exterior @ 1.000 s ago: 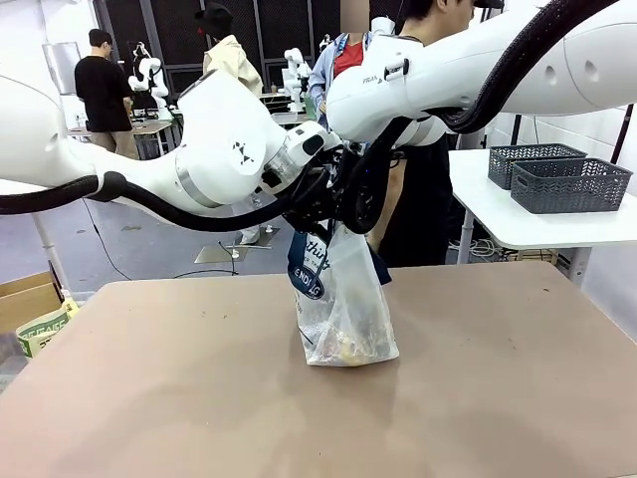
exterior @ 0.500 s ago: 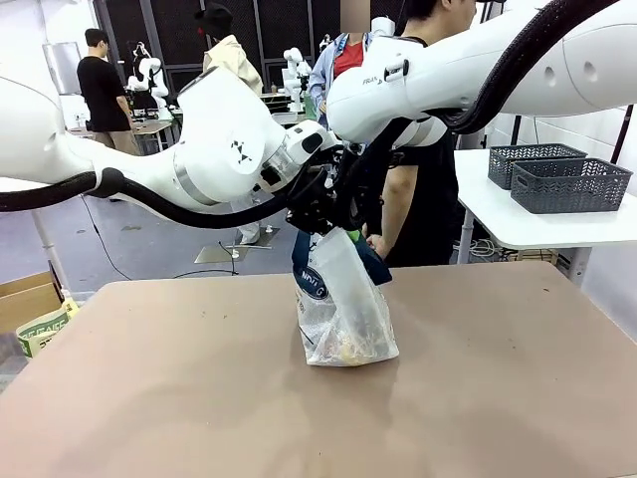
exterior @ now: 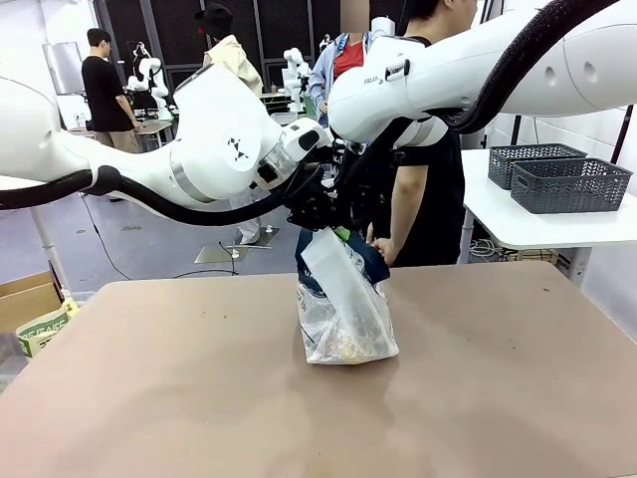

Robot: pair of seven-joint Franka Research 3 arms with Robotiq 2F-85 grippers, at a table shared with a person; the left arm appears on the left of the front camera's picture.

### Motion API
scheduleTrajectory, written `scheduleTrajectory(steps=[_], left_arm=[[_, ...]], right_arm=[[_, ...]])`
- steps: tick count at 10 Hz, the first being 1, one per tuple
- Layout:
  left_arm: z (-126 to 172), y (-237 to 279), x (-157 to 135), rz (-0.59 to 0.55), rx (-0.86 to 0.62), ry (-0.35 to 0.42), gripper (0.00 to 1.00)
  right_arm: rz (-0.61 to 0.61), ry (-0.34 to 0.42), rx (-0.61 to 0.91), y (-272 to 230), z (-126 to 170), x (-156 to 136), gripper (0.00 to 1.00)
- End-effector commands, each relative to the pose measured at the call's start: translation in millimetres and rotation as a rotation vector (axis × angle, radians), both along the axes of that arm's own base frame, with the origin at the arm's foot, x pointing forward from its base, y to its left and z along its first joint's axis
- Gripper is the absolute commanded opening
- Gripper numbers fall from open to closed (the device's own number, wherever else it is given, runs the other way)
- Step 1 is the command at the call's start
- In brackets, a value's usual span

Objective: Transfer purchased items from the store into the shopping bag.
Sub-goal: Move the Reusable shopping bag to the right side of the table.

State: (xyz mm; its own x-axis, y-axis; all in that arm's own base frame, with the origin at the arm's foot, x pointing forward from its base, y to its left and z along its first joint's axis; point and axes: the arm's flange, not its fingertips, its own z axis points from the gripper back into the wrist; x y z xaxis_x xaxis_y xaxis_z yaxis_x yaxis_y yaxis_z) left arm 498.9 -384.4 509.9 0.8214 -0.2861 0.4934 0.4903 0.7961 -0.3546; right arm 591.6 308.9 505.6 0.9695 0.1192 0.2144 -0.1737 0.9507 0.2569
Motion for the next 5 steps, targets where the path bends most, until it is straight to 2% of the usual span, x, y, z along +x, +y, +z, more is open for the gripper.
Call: scheduleTrajectory(steps=[1, 3, 5], left_arm=[[7.0, 7.2, -3.7, 0.013, 0.027, -0.005, 0.0], [12.5, 11.7, -3.9, 0.01, 0.058, 0.013, 0.0], [16.8, 14.0, -4.7, -0.012, 0.103, 0.016, 0.0]], right_arm=[[0.012, -0.01, 0.034, 0.4, 2.2, -0.8, 0.0], [0.017, -0.019, 0.039, -0.4, 5.1, -1.3, 0.0], [0.025, -0.031, 0.078, -4.7, 10.5, -2.6, 0.35]])
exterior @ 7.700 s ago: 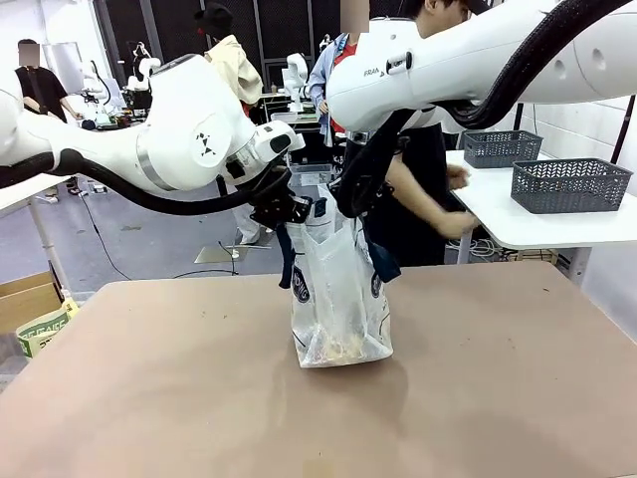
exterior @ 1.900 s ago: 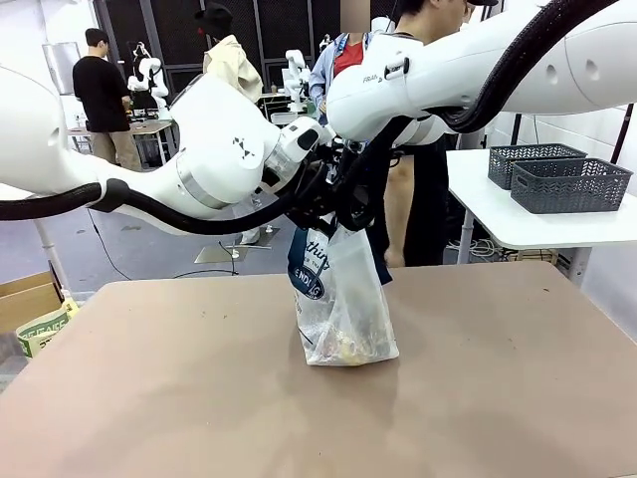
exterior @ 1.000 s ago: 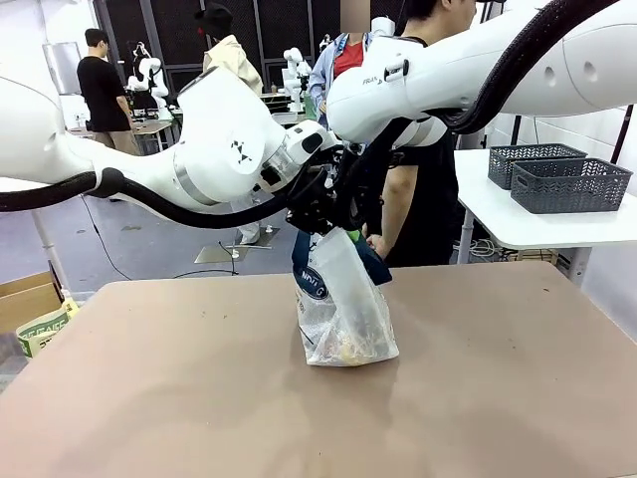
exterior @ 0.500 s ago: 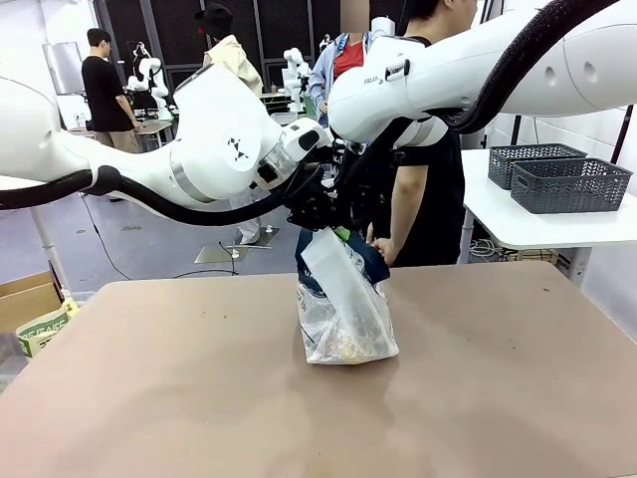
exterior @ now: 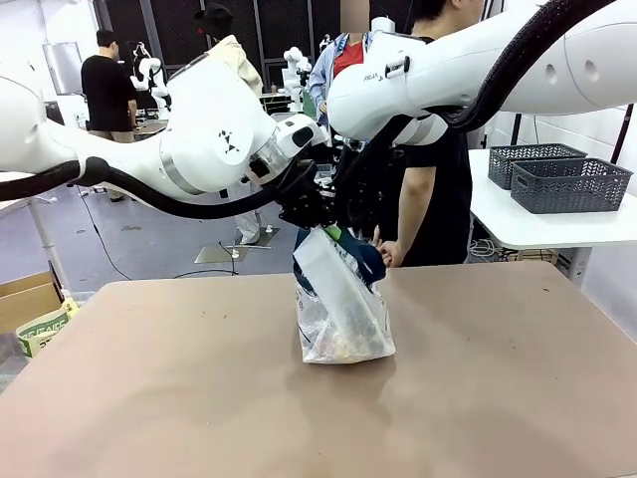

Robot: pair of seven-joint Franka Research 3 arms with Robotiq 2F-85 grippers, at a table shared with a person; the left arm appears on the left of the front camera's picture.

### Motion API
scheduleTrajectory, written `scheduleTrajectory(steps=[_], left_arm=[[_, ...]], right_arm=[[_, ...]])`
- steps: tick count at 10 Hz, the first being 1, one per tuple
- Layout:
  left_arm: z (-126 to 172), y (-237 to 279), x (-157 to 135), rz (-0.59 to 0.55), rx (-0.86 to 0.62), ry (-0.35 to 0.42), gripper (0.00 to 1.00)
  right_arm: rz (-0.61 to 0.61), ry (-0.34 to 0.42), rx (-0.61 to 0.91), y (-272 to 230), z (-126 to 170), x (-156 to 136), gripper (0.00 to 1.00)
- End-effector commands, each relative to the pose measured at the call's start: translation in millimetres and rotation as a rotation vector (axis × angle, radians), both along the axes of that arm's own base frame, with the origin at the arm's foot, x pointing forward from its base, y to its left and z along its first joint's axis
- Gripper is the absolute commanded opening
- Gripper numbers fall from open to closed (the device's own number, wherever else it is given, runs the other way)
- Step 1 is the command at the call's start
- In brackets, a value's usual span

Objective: Transfer purchased items from the store into the shopping bag.
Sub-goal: Move the Reusable shopping bag to the right side of the table.

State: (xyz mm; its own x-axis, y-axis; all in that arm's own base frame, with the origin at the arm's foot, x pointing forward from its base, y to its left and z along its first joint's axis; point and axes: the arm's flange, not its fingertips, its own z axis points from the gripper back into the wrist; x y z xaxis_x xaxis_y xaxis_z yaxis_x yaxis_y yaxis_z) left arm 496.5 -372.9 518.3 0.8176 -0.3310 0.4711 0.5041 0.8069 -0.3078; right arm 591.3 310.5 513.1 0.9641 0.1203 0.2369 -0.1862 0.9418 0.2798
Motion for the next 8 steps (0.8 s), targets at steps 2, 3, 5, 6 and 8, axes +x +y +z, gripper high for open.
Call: scheduleTrajectory(steps=[2, 3, 5, 6, 8], left_arm=[[0, 0, 0, 0.0, 0.0, 0.0, 0.0], [0, 0, 0, 0.0, 0.0, 0.0, 0.0], [0, 0, 0, 0.0, 0.0, 0.0, 0.0], [0, 0, 0, 0.0, 0.0, 0.0, 0.0], [0, 0, 0, 0.0, 0.0, 0.0, 0.0]], right_arm=[[0.008, -0.043, 0.077, -19, 12, -5, 0.74], [-0.008, -0.054, 0.098, -28, 16, -9, 0.93], [-0.054, -0.064, 0.131, -55, 17, -15, 1.0], [-0.063, -0.088, 0.166, -71, 17, -18, 1.0], [0.1, -0.17, 0.228, -103, 23, -35, 1.0]])
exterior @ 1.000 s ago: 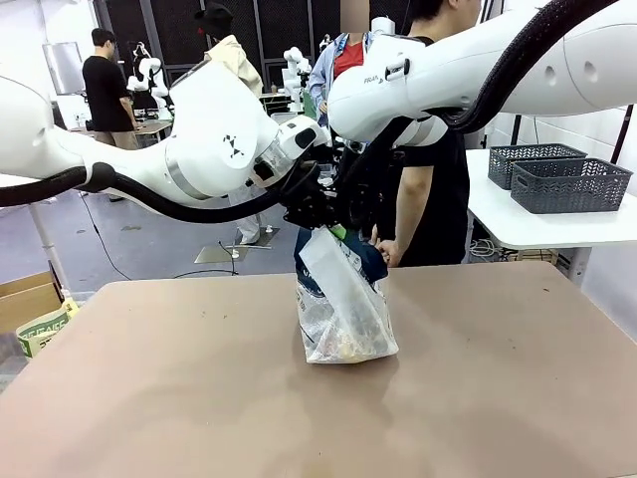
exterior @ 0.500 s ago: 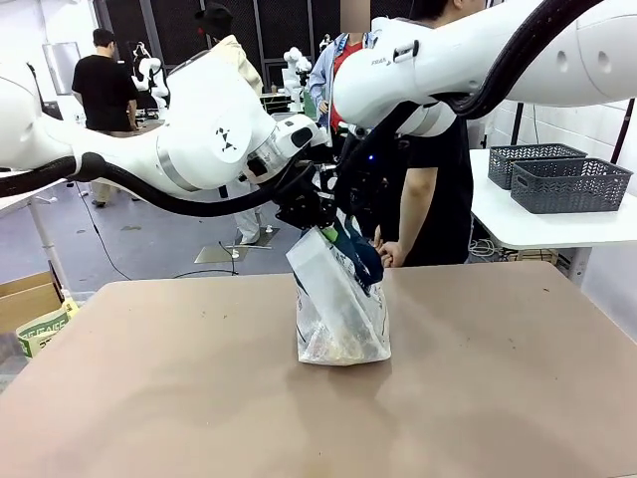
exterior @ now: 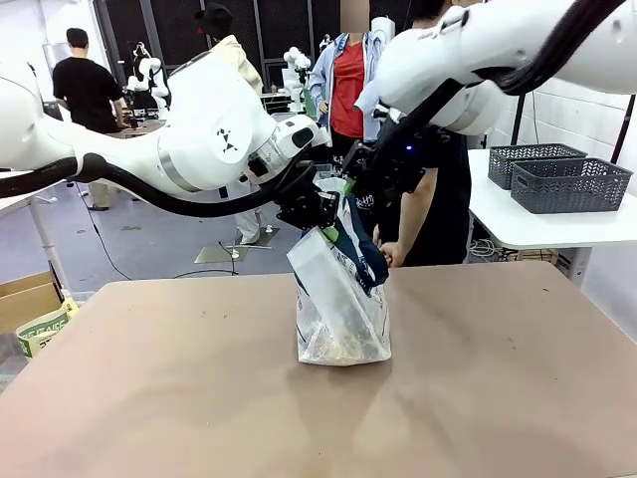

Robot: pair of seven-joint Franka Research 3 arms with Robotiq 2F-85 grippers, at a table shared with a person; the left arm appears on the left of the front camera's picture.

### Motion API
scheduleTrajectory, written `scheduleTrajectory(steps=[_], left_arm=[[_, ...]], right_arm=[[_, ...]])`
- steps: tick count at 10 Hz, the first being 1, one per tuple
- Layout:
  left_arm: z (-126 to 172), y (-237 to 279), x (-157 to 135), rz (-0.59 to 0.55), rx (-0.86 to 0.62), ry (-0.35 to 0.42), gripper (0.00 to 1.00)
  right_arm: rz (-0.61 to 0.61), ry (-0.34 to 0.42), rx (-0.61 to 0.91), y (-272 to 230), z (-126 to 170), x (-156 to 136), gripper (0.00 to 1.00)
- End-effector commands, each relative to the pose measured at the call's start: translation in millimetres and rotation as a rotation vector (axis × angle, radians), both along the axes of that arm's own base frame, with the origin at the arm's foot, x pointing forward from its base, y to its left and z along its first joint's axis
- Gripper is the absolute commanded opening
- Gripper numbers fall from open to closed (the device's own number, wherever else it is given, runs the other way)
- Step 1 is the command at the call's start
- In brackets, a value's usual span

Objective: Transfer purchased items from the store into the shopping bag.
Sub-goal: Move the Reusable shopping bag to the right side of the table.

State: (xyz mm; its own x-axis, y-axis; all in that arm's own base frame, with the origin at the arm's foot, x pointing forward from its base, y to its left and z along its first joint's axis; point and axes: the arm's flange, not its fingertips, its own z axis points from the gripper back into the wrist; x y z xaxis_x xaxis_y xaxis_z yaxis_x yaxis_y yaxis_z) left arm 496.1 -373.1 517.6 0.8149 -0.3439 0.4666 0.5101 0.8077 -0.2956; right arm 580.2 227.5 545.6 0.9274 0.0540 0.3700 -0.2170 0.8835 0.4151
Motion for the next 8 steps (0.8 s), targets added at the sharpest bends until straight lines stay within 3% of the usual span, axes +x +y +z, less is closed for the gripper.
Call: scheduleTrajectory(steps=[1, 4, 8], left_arm=[[1, 0, 0, 0.007, -0.015, 0.001, 0.0], [1, 0, 0, 0.007, -0.015, 0.001, 0.0], [1, 0, 0, 0.007, -0.015, 0.001, 0.0]], right_arm=[[0.186, -0.076, 0.027, -33, -8, -36, 1.0], [0.469, -0.175, 0.034, -80, -4, -60, 1.0], [0.552, -0.231, -0.053, -133, -14, -60, 1.0]])
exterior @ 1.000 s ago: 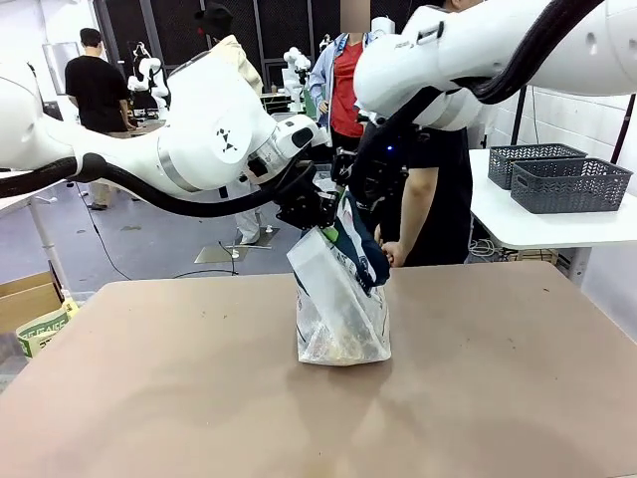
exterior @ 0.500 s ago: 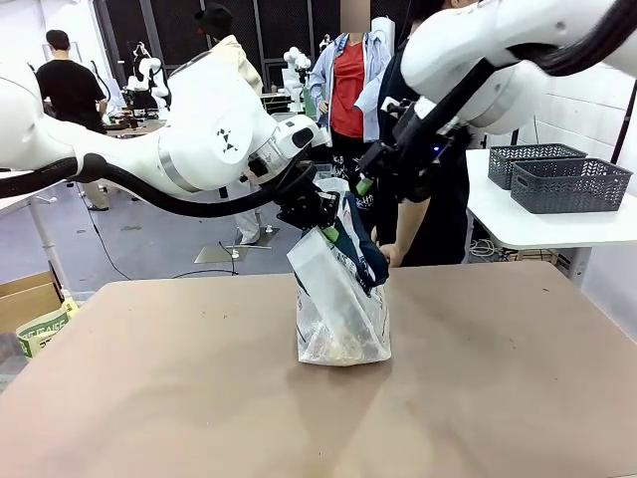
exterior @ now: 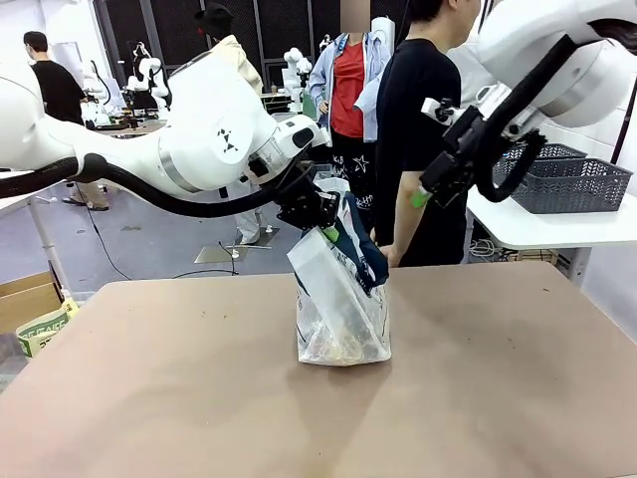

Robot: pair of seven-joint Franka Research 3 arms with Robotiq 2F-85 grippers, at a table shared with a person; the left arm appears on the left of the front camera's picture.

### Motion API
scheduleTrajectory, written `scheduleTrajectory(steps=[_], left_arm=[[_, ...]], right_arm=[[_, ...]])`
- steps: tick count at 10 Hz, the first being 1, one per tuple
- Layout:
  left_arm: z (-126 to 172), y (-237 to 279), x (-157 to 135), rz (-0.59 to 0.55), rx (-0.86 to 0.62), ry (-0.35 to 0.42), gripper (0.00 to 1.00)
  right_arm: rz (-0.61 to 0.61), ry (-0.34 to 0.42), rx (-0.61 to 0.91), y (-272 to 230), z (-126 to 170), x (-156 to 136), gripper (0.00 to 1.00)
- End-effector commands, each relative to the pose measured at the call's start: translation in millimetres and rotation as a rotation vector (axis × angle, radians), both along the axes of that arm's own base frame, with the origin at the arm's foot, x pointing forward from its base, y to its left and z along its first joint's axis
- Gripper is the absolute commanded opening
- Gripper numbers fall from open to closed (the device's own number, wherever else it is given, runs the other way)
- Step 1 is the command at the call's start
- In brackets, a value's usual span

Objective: Transfer purchased items from the store into the shopping bag.
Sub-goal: Move the Reusable shopping bag to the right side of the table.

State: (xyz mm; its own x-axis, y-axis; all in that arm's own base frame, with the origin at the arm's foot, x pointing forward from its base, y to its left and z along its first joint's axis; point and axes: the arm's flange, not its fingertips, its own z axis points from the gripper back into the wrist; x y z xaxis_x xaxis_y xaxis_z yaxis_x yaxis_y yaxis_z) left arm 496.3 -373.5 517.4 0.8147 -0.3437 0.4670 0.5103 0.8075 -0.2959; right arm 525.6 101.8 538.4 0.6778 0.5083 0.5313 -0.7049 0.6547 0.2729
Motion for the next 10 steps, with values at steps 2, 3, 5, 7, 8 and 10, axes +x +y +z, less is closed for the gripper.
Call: scheduleTrajectory(steps=[2, 3, 5, 7, 8, 10], left_arm=[[1, 1, 0, 0.007, -0.014, 0.001, 0.0], [1, 1, 0, 0.007, -0.014, 0.001, 0.0], [14, -12, 8, -0.02, 0.12, 0.059, 0.0], [40, -20, 21, -0.002, 0.244, 0.016, 0.0], [53, -23, 23, 0.008, 0.319, -0.026, 0.0], [76, -18, 29, 0.04, 0.388, -0.035, 0.0]], right_arm=[[0.0, 0.0, 0.0, 0, 0, 0, 1.0], [0.0, 0.0, 0.0, 0, 0, 0, 1.0], [0.0, 0.0, 0.0, 0, 0, 0, 1.0], [0.0, 0.0, 0.0, 0, 0, 0, 1.0], [0.0, 0.0, 0.0, 0, 0, 0, 1.0], [0.0, 0.0, 0.0, 0, 0, 0, 1.0]])
